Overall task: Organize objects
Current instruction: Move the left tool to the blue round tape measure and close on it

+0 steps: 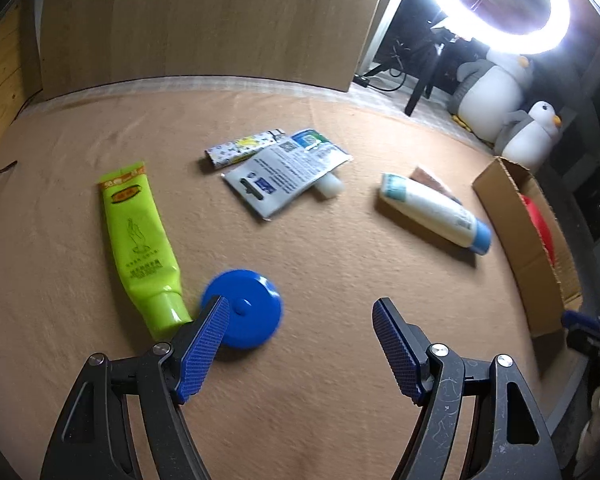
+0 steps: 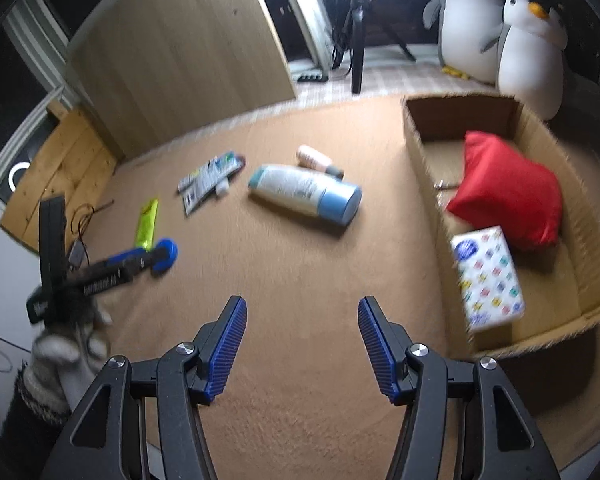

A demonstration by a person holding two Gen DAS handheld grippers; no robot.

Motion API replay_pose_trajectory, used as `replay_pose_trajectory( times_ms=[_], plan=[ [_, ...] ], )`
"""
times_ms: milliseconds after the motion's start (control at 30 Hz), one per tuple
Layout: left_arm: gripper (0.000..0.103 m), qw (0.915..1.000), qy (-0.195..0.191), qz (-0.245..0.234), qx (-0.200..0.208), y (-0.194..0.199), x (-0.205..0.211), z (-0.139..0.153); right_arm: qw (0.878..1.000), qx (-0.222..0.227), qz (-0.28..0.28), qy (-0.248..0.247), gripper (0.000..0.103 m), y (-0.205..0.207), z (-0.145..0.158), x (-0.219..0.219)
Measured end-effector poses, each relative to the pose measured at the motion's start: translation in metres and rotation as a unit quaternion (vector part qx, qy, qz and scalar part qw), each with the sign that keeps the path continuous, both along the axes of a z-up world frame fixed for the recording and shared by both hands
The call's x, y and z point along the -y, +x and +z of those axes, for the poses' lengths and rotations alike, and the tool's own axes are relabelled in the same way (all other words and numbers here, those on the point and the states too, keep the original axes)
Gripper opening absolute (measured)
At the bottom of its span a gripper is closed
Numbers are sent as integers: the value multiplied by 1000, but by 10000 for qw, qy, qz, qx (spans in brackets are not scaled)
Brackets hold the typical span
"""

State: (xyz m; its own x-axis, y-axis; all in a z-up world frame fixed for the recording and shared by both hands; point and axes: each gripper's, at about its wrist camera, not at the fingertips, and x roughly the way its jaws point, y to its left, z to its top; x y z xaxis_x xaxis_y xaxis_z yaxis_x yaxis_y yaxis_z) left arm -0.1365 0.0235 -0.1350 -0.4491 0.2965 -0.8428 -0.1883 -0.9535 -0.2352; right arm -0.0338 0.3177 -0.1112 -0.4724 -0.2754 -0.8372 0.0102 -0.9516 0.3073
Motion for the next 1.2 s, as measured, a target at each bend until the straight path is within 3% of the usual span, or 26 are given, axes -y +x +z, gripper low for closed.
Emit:
replay_pose_trajectory(
  times_ms=[533,767,1200],
  plan=[
    [70,9989,-8,-460,5,-15,-3,-14,9993,354,-87,-92,54,3,-18,4],
    [70,9986,208,-483,-43,-17,5,-15,9989,453,-24,-105,54,1,-23,10],
    [70,9978,-332,-570,40,-11,1,-28,9979,572,90,-299,54,6,-35,16]
  ],
)
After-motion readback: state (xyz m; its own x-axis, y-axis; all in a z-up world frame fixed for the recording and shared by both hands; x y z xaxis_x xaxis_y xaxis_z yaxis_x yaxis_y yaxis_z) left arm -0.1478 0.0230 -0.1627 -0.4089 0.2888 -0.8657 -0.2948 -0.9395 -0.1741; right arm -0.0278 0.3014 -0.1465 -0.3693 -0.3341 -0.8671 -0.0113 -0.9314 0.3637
